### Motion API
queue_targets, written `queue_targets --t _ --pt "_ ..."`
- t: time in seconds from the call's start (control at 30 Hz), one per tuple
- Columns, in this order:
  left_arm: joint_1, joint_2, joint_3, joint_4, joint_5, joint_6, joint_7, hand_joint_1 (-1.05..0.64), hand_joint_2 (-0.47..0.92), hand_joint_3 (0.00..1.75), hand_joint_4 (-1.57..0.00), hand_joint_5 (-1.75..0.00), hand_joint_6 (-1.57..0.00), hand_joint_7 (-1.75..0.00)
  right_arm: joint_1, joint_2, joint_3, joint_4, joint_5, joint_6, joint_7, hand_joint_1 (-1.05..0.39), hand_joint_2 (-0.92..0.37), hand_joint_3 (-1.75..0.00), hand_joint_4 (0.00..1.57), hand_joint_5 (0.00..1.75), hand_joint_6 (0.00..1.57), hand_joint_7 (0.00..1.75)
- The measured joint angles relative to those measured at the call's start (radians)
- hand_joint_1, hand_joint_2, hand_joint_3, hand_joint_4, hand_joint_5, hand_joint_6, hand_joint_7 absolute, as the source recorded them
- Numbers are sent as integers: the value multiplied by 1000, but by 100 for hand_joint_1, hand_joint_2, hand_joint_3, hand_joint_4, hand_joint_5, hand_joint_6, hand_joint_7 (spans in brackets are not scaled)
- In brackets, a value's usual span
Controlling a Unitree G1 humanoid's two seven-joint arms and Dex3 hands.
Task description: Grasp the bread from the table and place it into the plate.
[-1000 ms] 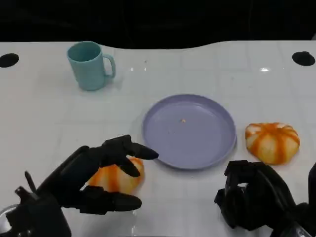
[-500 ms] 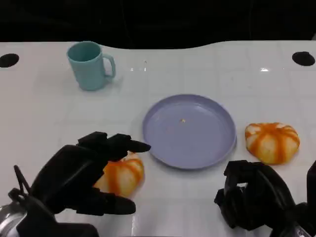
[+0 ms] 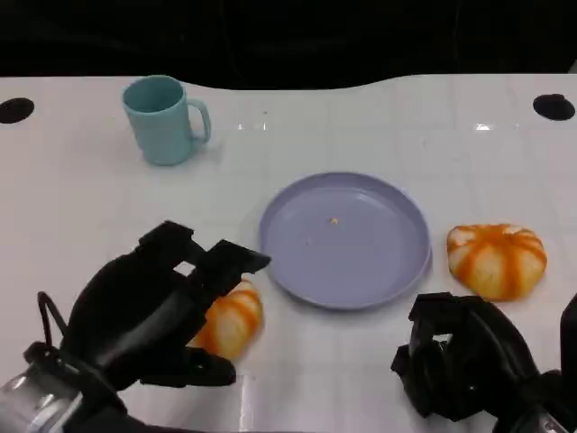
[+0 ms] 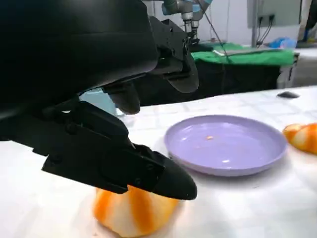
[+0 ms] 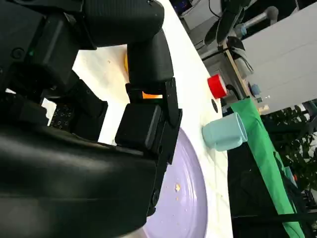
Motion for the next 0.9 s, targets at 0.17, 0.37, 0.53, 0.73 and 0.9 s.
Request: queue_targets --t 0.17,0.37,0.53,0.73,0.9 --pt "-9 13 -44 -26 86 66 -31 -73 80 0 -2 -96 -14 -50 2 0 2 -12 0 0 -1 -105 -1 -151 146 147 157 101" --pt "-23 16 -88 -28 156 112 -34 -61 67 0 -11 -91 -21 -45 2 -1 2 -15 0 0 0 -105 -2 -151 146 147 157 101" --pt "-30 16 -121 -25 197 141 -34 -49 63 0 -17 -84 -25 -39 3 -1 1 -15 0 0 0 -105 -1 -150 146 147 157 101" --pt "-60 13 -168 14 278 184 -9 -39 62 0 -24 -82 -30 -32 3 -2 1 -17 0 1 -3 -105 -2 -151 146 147 157 101" --pt "-77 6 -203 59 321 224 10 -33 61 0 -29 -80 -33 -27 3 -2 1 -16 1 1 -3 -105 -1 -150 146 147 157 100"
